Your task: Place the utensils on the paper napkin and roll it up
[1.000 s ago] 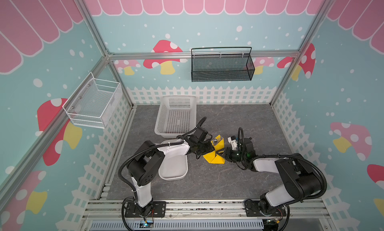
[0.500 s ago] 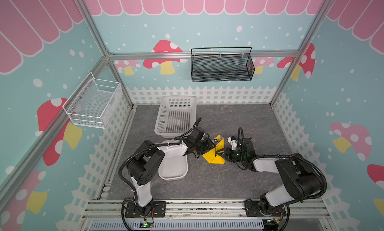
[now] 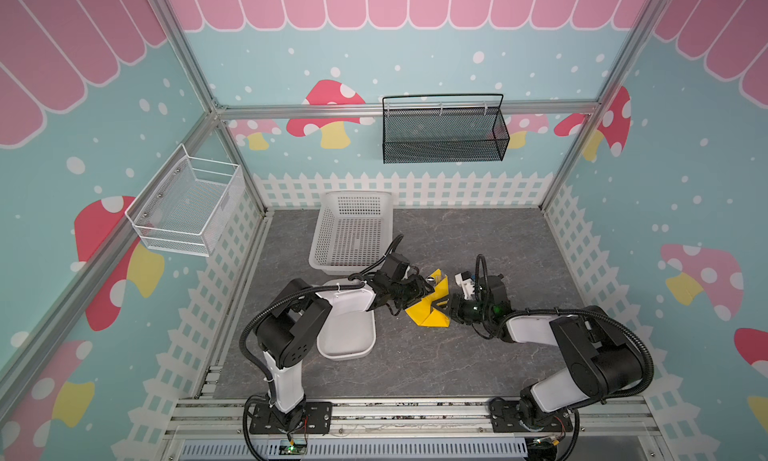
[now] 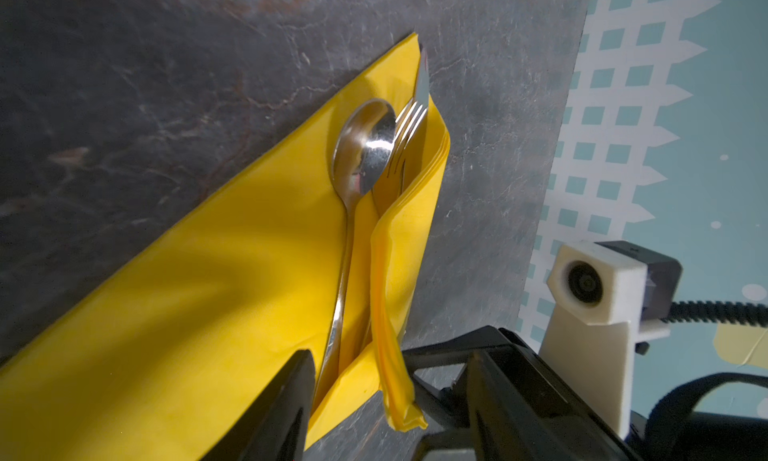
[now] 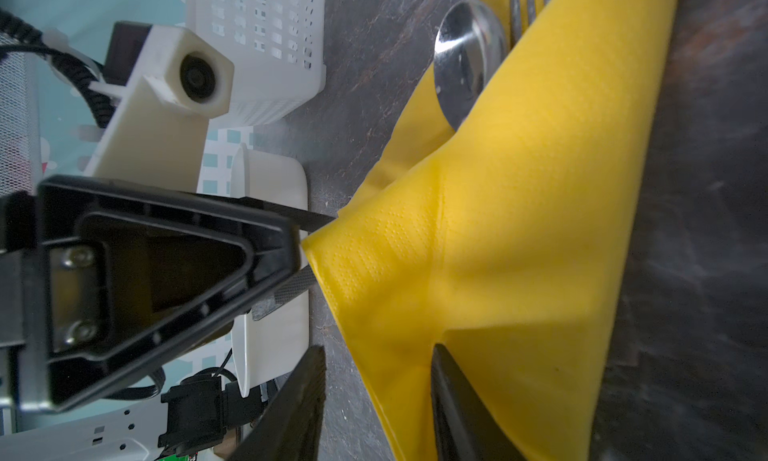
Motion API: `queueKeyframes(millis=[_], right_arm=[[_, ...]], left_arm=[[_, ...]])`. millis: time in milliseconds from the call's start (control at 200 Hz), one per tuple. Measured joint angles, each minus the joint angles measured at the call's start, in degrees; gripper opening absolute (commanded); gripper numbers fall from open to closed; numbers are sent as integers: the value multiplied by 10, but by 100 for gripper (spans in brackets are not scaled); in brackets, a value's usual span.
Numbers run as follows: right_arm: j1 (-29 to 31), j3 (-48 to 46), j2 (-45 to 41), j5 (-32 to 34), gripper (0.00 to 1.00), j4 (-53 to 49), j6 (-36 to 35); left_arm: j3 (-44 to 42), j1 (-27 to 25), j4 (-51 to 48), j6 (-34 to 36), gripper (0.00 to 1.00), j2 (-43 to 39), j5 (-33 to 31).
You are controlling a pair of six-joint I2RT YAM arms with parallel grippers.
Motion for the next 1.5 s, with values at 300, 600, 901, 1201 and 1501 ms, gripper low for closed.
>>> queueKeyframes(millis=[300, 600, 901, 1201, 1501], right_arm=[[0, 0, 0, -2, 44, 0, 0], [0, 0, -35, 7, 44, -27, -5], [-25, -39, -118, 48, 24, -71, 1], [-32, -52, -114, 38, 10, -93, 7], [-28, -52, -75, 9, 13, -97, -2]], left_arm=[[26, 0, -12, 3, 31, 25, 10], [27, 0, -40, 22, 10, 25, 7], [27, 0, -42, 35, 8, 25, 6], [27, 0, -43, 40, 7, 25, 6], [27, 0, -44, 40, 6, 25, 6]])
